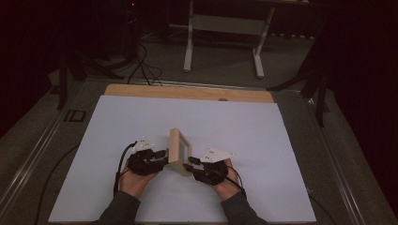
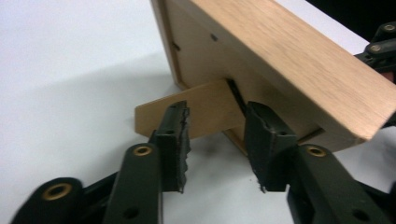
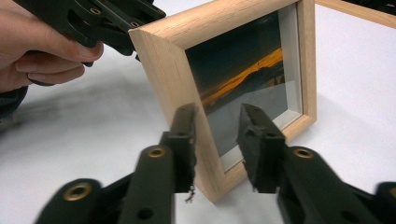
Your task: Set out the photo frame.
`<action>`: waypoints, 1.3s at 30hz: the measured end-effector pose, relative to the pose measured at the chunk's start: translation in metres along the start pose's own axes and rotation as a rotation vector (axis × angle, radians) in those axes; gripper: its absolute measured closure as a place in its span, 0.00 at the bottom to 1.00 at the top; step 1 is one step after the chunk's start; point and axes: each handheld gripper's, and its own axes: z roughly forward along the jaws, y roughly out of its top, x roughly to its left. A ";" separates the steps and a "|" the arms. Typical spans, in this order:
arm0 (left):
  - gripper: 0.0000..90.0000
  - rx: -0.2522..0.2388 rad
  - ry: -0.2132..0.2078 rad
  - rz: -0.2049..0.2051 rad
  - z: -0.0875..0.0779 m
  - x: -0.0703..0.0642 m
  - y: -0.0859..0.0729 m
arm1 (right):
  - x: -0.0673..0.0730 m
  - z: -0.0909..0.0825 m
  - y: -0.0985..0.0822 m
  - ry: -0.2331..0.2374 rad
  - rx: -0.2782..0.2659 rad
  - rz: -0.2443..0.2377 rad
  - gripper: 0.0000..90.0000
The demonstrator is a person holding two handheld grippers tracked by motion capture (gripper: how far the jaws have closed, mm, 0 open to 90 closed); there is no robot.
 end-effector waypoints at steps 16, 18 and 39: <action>0.56 -0.020 0.035 -0.026 -0.013 0.000 0.005 | -0.008 -0.008 0.000 -0.023 -0.002 0.007 0.61; 0.55 -0.018 0.036 -0.036 -0.014 0.000 0.006 | -0.008 -0.008 0.000 -0.030 -0.001 0.004 0.61; 0.51 -0.068 0.039 -0.068 -0.028 -0.002 0.013 | -0.013 -0.010 -0.002 -0.058 -0.003 0.015 0.60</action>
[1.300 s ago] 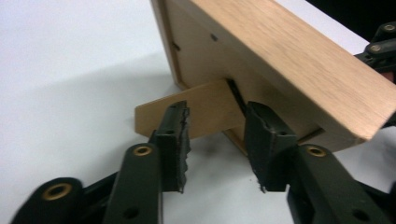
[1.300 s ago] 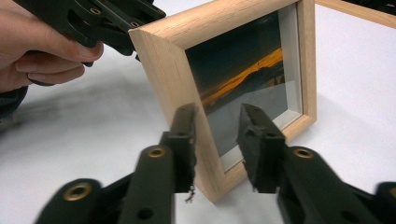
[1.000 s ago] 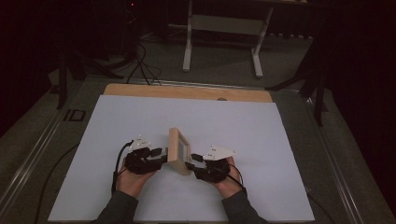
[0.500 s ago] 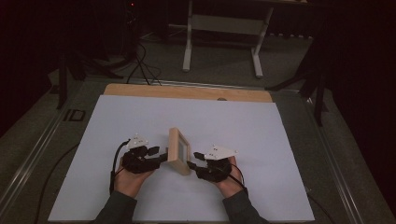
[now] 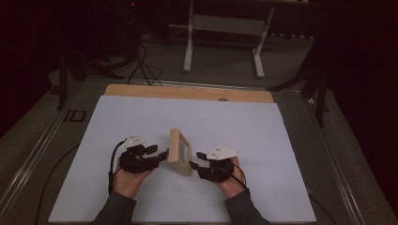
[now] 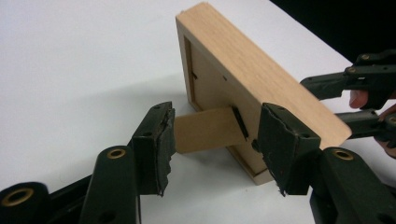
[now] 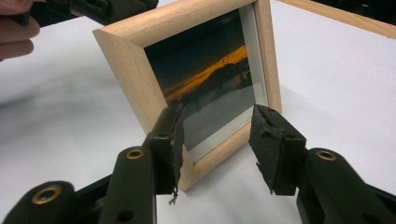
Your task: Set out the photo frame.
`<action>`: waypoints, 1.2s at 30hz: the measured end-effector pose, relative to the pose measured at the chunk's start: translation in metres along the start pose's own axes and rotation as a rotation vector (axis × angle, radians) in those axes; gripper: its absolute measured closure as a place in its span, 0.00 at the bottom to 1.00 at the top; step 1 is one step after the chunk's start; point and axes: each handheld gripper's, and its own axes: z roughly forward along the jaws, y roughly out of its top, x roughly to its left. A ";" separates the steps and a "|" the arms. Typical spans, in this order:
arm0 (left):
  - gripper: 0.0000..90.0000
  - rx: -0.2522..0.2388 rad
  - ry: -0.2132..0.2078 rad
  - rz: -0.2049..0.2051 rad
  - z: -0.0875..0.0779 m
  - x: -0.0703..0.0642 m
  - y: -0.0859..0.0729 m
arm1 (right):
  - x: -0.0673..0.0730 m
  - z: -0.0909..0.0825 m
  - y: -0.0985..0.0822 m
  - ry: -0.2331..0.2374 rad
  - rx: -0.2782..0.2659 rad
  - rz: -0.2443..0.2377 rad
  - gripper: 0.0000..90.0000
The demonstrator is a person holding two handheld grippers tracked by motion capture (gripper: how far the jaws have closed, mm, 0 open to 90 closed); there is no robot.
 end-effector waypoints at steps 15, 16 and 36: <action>0.49 -0.019 -0.028 0.015 -0.003 -0.005 0.003 | -0.002 -0.001 0.000 -0.008 -0.006 0.007 0.59; 0.49 -0.022 -0.030 0.014 -0.004 -0.006 0.003 | -0.002 -0.001 0.000 -0.008 -0.005 0.006 0.59; 0.44 -0.037 -0.078 0.050 -0.001 -0.028 0.007 | -0.002 -0.001 0.000 -0.006 -0.004 0.004 0.59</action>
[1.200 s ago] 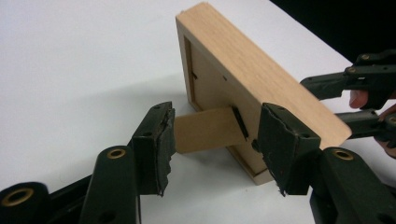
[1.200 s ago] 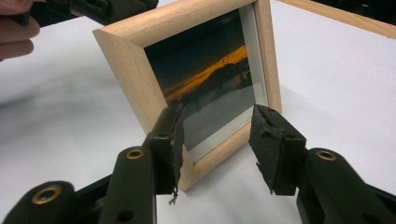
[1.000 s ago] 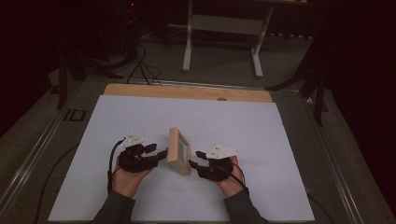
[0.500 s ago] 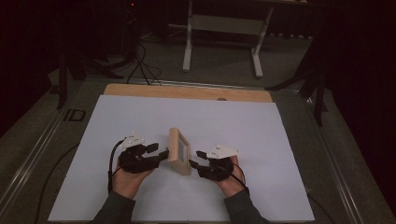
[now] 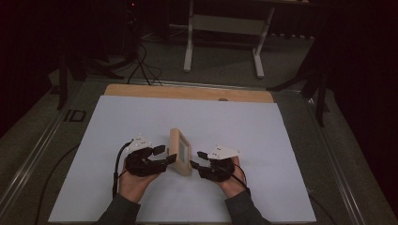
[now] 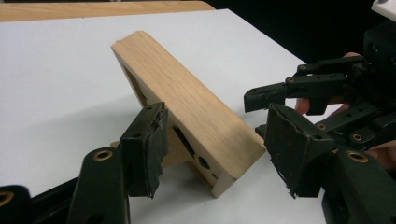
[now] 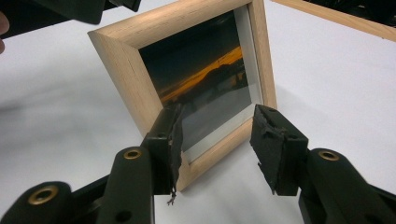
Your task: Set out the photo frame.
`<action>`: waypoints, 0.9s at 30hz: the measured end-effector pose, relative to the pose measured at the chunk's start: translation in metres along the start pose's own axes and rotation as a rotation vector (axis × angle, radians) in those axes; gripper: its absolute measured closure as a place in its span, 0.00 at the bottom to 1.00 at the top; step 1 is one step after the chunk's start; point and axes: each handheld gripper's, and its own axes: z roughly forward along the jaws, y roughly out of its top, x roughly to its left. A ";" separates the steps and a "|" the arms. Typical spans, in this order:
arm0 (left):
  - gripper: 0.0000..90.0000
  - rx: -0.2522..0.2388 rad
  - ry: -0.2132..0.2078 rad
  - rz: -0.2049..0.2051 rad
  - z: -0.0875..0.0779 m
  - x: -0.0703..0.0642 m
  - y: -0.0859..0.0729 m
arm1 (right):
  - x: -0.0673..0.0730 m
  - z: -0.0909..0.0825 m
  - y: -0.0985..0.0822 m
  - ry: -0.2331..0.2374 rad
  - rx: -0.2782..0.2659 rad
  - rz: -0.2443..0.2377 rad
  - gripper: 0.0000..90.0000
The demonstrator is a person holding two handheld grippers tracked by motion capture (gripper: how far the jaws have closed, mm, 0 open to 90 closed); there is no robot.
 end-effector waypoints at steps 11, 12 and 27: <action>0.40 0.021 0.023 0.021 0.011 -0.009 -0.003 | 0.000 0.000 0.000 0.000 0.002 -0.003 0.59; 0.40 0.021 0.025 0.021 0.012 -0.009 -0.003 | 0.000 0.001 0.000 0.001 0.002 -0.003 0.59; 0.40 0.039 0.053 -0.003 0.024 -0.009 -0.007 | 0.001 0.002 0.000 0.003 0.007 -0.002 0.58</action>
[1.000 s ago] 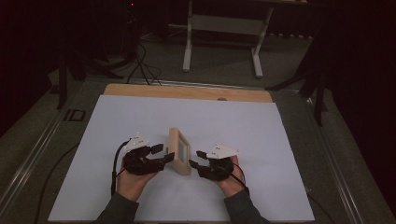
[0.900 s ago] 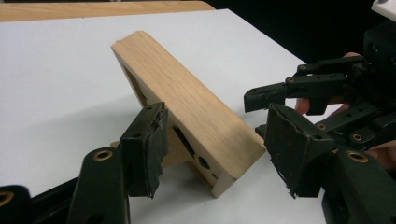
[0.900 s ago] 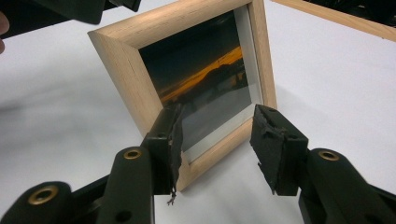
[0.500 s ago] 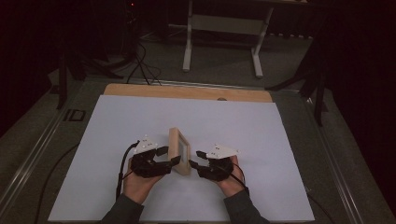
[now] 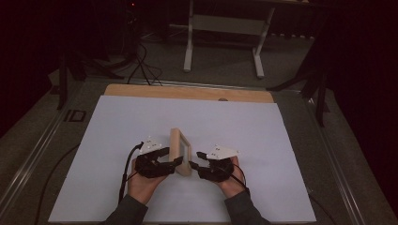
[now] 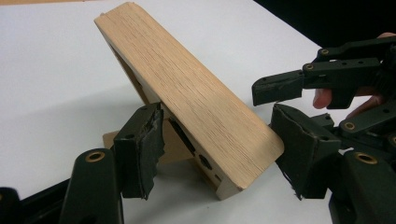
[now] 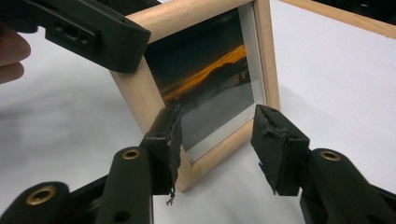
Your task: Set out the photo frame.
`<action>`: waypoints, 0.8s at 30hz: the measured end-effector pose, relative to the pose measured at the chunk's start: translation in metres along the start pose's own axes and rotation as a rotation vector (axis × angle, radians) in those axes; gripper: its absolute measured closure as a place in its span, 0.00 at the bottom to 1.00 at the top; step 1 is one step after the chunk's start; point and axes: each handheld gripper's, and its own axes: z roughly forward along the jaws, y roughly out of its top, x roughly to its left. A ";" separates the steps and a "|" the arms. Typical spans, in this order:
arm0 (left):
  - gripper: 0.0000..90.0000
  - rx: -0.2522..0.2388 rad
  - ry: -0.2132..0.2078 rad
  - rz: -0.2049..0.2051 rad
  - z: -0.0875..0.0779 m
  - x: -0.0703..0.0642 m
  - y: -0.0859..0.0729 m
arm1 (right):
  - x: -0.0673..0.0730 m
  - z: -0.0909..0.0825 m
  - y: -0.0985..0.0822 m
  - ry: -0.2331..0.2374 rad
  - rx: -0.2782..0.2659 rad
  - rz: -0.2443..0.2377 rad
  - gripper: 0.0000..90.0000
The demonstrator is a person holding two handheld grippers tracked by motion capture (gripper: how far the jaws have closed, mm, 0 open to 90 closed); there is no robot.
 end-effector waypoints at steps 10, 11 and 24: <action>0.41 0.003 0.006 -0.010 0.005 0.000 0.000 | 0.000 0.000 0.000 0.001 0.000 0.000 0.58; 0.41 0.005 0.004 -0.011 0.006 0.001 0.000 | 0.000 0.000 0.000 0.000 0.000 0.001 0.58; 0.45 0.019 -0.026 -0.025 0.006 0.004 0.000 | -0.002 -0.002 0.000 -0.004 -0.009 0.004 0.57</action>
